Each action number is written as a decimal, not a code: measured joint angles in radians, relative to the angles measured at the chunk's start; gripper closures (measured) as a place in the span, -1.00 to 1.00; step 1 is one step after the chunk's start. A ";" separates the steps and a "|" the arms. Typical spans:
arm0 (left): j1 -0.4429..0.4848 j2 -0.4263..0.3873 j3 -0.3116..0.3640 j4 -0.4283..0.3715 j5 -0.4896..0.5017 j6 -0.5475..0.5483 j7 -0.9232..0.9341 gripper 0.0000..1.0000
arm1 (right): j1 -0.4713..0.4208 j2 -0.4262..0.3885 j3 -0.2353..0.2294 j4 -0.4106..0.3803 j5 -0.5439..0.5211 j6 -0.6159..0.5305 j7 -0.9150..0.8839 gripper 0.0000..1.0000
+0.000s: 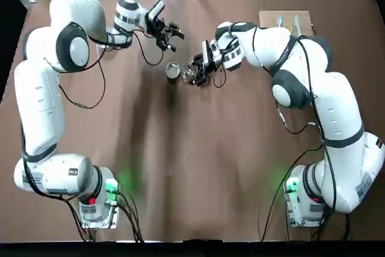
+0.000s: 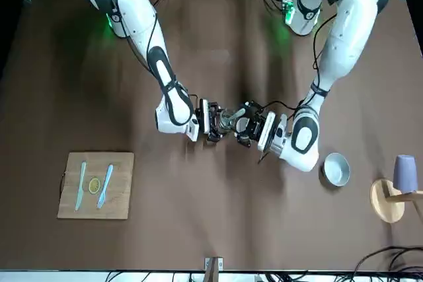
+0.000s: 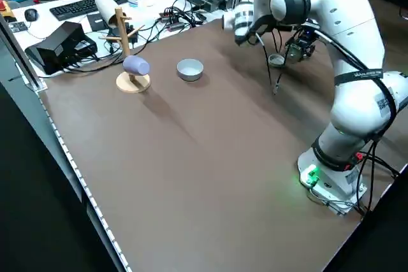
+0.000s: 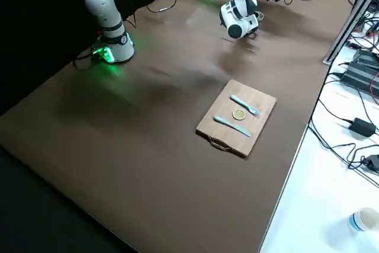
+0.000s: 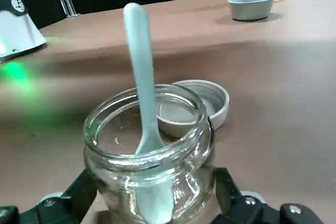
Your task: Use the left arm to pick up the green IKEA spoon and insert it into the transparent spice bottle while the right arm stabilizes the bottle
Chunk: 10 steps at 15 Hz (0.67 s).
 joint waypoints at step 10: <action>0.091 -0.171 0.002 0.131 0.395 -0.090 -0.889 -1.00 | -0.127 -0.001 -0.014 0.007 -0.126 -0.128 -0.005 -1.00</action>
